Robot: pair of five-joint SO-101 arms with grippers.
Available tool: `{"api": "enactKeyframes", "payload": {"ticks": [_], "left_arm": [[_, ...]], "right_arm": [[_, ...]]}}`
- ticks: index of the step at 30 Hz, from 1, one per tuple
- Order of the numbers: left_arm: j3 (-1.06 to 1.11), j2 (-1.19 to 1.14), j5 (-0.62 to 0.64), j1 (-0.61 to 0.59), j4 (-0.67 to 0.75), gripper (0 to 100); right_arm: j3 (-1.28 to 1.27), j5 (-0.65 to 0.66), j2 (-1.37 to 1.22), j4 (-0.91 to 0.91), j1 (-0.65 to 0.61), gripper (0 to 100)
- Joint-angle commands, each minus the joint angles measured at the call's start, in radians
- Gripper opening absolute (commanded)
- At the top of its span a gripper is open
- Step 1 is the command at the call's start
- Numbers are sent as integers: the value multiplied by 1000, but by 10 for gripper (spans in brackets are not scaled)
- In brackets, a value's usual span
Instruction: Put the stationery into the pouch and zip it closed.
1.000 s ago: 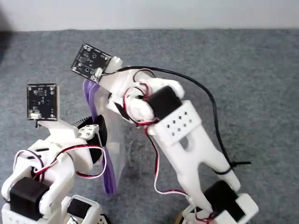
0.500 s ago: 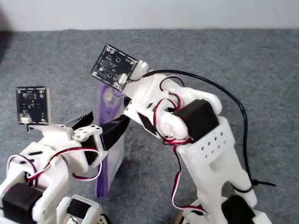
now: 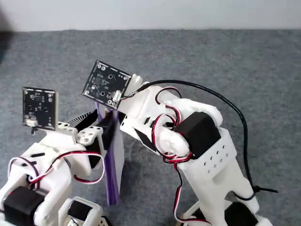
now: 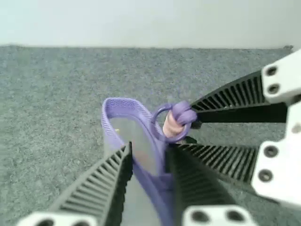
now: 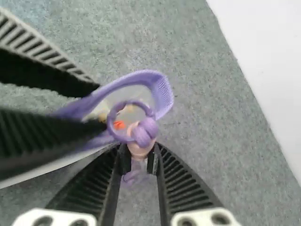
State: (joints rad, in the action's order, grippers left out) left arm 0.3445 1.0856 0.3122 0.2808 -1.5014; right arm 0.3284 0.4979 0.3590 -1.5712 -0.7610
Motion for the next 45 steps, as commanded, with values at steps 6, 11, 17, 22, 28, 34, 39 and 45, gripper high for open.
{"api": "enactKeyframes", "payload": {"ticks": [6,11,17,22,28,34,39,45], "left_arm": [[-73,0,-64,5,-32,39],[-130,0,-60,5,-110,156],[-166,0,3,3,-164,231],[-166,0,3,3,-166,232],[-166,0,0,0,-166,235],[-166,0,3,-2,-158,233],[-162,0,5,-3,-158,232],[-162,0,51,-6,-158,233]], "right_arm": [[9,5,28,47,-5,8],[-17,5,33,48,-7,8],[-41,3,39,48,-13,8],[-41,3,39,41,-13,8],[-52,3,39,38,-13,8],[-84,-104,90,-25,-12,8],[-91,-308,143,-197,31,8],[-92,-437,170,-220,131,8]]}}
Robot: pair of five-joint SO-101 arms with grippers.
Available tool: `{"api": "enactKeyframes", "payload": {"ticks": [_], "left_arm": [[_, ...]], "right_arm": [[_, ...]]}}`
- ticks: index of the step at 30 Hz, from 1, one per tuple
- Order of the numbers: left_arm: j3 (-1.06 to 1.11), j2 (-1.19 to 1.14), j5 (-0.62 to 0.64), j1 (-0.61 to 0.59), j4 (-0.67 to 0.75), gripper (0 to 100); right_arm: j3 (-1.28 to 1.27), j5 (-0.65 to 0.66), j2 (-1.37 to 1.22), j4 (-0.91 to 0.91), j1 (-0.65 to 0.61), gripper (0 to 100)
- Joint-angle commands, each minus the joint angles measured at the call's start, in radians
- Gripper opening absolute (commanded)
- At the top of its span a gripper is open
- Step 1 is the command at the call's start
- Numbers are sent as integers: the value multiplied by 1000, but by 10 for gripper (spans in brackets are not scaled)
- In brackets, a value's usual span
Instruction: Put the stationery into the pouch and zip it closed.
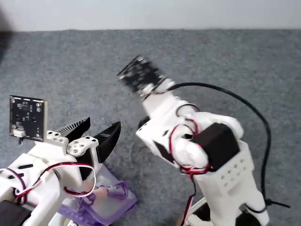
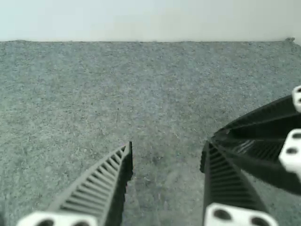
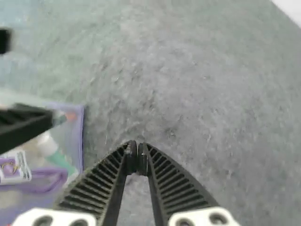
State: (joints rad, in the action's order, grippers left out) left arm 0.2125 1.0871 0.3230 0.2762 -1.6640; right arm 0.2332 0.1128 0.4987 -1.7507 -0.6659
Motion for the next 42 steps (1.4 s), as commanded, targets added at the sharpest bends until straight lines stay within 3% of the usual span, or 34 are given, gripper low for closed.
{"api": "enactKeyframes", "payload": {"ticks": [1,4,8,13,17,32,42], "left_arm": [[-30,-2,48,-17,5,235],[-30,-2,55,-107,25,235],[-28,-5,55,-210,48,236],[-28,-3,57,-259,48,236],[-28,-2,57,-299,48,236],[-28,-2,58,-301,40,236],[-28,-2,60,-301,40,233]], "right_arm": [[2,-60,36,-41,38,11],[-14,-63,61,-41,25,13],[-104,-64,116,-44,-85,47],[-258,-166,211,-38,-314,204],[-333,-219,239,4,-506,215],[-439,-72,245,240,-756,216],[-471,-66,236,337,-911,215]]}}
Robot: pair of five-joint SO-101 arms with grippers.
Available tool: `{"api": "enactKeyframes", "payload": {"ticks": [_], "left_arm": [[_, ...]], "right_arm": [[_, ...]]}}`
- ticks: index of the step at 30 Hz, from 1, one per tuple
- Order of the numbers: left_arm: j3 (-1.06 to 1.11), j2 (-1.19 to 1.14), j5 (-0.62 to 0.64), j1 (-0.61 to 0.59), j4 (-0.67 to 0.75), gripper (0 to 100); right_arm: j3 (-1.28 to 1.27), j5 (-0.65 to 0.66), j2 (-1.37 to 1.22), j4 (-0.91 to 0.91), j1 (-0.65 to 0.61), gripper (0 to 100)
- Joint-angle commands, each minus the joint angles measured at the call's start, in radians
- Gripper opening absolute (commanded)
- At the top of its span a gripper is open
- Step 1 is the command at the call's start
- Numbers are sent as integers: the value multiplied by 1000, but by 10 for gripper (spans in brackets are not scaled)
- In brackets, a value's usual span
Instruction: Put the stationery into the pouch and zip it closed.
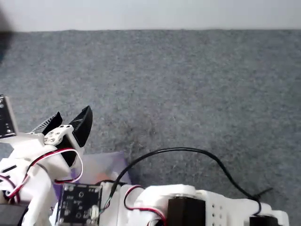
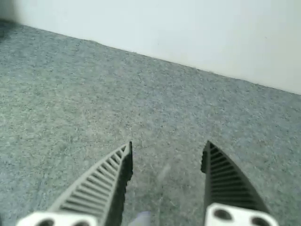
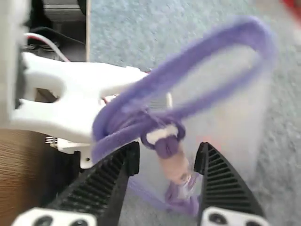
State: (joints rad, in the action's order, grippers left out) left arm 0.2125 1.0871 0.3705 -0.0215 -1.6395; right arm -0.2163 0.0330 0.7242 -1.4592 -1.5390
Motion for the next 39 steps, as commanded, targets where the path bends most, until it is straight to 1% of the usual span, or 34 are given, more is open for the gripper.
{"api": "enactKeyframes", "payload": {"ticks": [1,5,11,18,22,26,33,36,39], "left_arm": [[-28,-2,12,-3,14,233],[-28,-2,12,-3,14,233],[-28,-2,12,-23,14,233],[-30,-2,12,-23,15,233],[-35,-2,12,-25,21,233],[-54,-2,51,-83,25,237],[-79,-2,55,-166,37,343],[-85,-2,55,-183,37,351],[-136,-2,55,-181,29,351]], "right_arm": [[-48,31,16,67,-48,215],[-130,69,21,143,-56,197],[-175,68,21,148,-53,9],[-178,74,21,157,73,9],[-170,74,27,148,173,9],[-172,74,81,150,275,8],[-173,72,124,116,381,8],[-170,74,124,120,437,8],[-169,75,120,124,490,8]]}}
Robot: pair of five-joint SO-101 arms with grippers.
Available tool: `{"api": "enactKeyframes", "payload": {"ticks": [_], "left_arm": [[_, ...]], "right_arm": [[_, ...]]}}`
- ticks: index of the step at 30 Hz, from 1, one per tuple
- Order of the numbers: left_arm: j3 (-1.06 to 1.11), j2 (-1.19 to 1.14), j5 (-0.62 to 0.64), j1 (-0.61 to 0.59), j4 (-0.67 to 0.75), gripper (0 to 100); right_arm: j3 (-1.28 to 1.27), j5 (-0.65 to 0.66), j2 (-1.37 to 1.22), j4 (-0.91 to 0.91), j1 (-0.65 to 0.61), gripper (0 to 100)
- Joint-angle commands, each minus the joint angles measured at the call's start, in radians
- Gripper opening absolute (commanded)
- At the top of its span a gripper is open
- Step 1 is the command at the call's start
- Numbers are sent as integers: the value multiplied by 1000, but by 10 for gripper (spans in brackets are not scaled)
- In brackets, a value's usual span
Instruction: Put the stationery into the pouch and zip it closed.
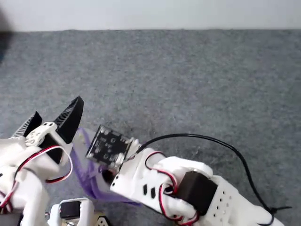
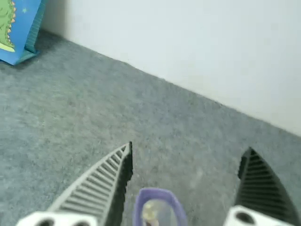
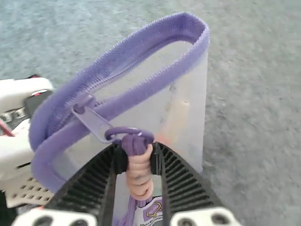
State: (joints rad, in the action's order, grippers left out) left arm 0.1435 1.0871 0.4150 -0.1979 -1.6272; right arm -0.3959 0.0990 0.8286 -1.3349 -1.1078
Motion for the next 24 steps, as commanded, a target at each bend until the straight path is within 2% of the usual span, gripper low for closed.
{"api": "enactKeyframes", "payload": {"ticks": [1,7,11,13,17,24], "left_arm": [[-84,-2,11,-2,17,352],[-154,-2,5,5,-38,352],[-199,0,5,130,-132,352],[-206,28,5,189,-129,352],[-150,78,3,295,-127,350],[4,132,-26,370,-127,349]], "right_arm": [[11,9,15,-1,77,8],[11,41,12,56,188,8],[11,74,10,79,237,8],[9,80,10,85,259,8],[11,80,10,93,274,8],[11,80,10,122,274,8]]}}
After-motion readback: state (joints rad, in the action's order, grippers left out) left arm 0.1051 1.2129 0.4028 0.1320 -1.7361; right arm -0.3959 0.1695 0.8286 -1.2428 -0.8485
